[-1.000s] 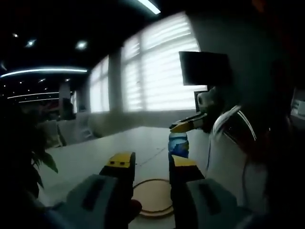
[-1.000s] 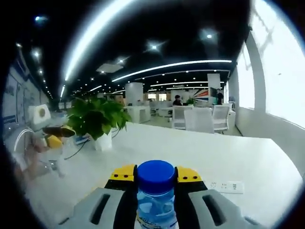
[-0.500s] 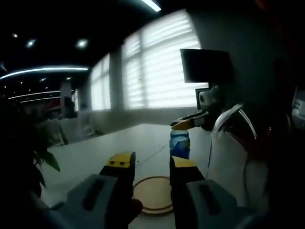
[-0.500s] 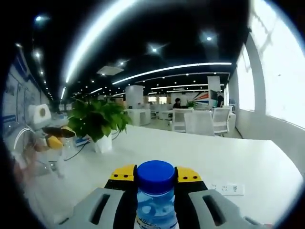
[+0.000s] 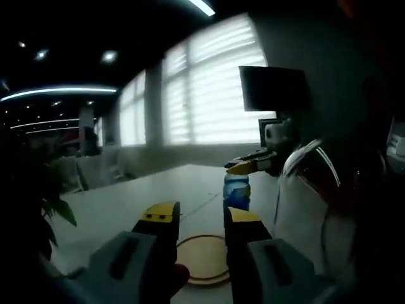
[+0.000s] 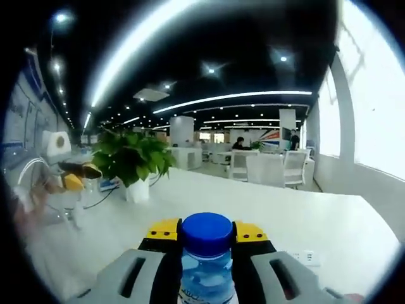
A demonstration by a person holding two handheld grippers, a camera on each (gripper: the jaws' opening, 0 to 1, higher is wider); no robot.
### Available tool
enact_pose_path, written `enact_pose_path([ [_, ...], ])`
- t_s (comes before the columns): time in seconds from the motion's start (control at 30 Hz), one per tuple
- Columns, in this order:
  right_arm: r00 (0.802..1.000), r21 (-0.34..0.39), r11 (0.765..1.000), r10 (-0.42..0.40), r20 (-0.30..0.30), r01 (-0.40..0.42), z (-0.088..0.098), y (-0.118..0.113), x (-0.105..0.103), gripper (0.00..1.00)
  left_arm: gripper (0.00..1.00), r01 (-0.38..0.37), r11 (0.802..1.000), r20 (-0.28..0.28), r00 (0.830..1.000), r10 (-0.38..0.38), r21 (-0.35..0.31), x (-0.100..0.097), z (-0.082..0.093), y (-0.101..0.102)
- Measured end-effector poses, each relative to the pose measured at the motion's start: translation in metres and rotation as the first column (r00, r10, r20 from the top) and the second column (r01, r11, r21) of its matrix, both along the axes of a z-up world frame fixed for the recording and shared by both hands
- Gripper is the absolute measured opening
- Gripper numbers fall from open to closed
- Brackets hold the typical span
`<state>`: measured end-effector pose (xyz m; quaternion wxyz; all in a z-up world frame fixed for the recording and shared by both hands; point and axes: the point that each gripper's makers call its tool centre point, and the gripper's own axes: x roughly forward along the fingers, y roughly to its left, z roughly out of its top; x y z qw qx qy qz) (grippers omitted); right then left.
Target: Open the cover put in the Mizone put the cover back on
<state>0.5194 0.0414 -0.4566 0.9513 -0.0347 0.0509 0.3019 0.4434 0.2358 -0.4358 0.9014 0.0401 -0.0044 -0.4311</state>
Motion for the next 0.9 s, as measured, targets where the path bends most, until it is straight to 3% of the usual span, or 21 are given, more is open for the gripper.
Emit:
enact_pose_path([
  [0.4, 1.0, -0.008, 1.0, 0.01, -0.015, -0.01, -0.0012, 0.0016, -0.0011, 0.22, 0.21, 0.002, 1.0, -0.011, 1.0, -0.002, 0.0, -0.0002, -0.0039, -0.0019],
  [0.67, 0.999, 0.01, 1.0, -0.026, -0.04, 0.026, -0.0008, 0.0012, 0.0012, 0.21, 0.21, -0.004, 1.0, -0.01, 1.0, 0.004, -0.007, 0.0002, -0.002, 0.0005],
  [0.9, 1.0, 0.027, 1.0, 0.002, -0.017, -0.002, 0.0014, 0.0078, 0.0, 0.21, 0.21, -0.009, 1.0, -0.009, 1.0, 0.009, -0.004, 0.0001, -0.0022, 0.0013],
])
